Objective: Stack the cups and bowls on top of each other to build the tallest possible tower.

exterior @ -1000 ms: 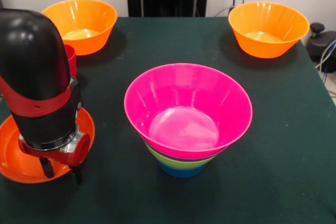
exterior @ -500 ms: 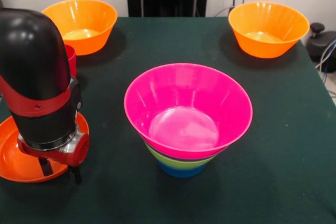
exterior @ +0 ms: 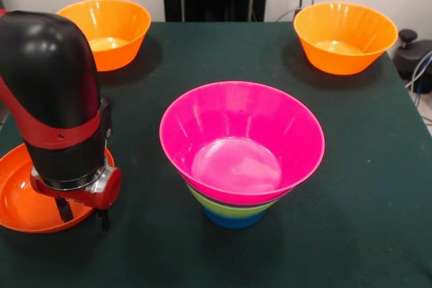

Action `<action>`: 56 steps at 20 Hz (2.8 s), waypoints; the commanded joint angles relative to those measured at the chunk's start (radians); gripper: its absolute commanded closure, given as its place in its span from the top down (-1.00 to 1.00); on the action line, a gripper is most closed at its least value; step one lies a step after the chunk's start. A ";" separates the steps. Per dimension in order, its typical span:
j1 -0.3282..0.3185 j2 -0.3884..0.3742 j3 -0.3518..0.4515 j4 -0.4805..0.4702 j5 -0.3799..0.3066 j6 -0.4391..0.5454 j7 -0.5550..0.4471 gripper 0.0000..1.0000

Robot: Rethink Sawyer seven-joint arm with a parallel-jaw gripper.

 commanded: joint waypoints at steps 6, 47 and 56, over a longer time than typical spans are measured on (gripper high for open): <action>0.062 -0.019 -0.015 0.153 -0.037 0.077 -0.016 1.00; 0.126 -0.208 -0.151 0.319 -0.024 0.101 0.037 -1.00; 0.180 -0.277 -0.228 0.324 -0.030 0.176 0.047 -1.00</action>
